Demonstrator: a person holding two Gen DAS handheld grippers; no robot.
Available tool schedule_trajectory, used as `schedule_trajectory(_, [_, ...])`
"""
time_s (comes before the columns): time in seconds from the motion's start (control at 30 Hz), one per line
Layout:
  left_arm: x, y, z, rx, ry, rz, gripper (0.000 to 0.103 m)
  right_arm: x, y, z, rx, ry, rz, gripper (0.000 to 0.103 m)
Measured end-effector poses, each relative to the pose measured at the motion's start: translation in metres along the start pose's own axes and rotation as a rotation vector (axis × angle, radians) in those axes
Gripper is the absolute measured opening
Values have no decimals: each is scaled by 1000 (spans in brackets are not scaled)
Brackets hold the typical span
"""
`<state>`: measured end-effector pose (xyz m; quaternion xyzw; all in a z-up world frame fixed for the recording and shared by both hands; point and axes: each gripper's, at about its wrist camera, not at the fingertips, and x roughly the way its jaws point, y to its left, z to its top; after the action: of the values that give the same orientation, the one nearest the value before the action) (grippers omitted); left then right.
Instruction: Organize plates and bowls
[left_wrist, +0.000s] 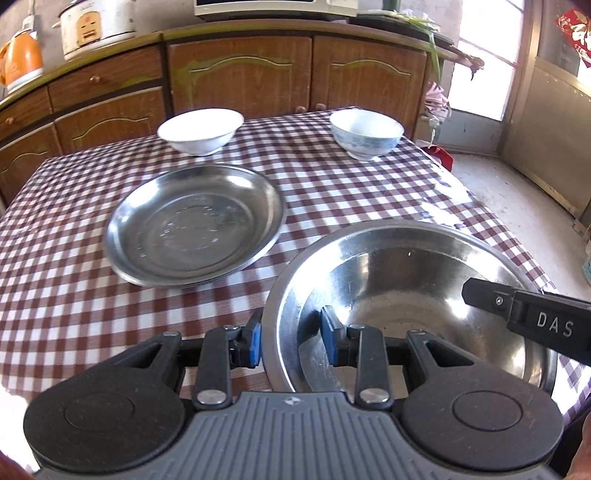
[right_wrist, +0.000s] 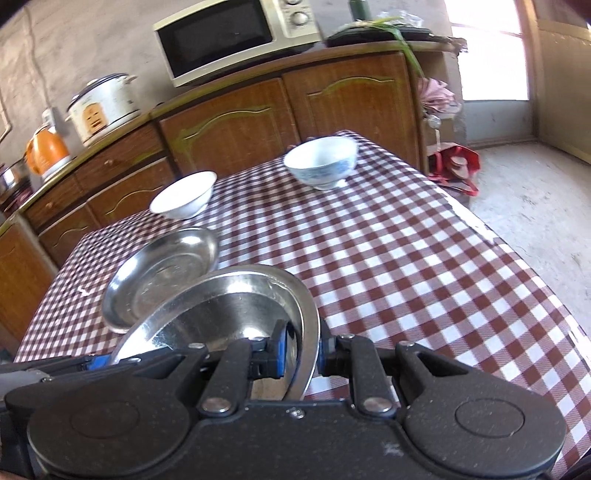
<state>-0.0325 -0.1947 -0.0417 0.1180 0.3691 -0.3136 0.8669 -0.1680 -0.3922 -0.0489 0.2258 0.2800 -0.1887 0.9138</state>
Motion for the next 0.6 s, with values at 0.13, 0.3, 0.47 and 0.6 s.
schedule_trajectory(0.13, [10,-13,3,14,11,-13,33,3,-15,1,27,-3,-22,21])
schedule_trajectory(0.3, [21,-28,4,40,18,-18,33,12,-34,5,54,-8,-45,22])
schedule_trajectory(0.47, [34,-37,6,48,33,-18,33,22,-48,9,76,-7,-55,23])
schedule_trajectory(0.6, [43,-39,9,45,42,-12,33,30,-53,10,75,-5,-59,23])
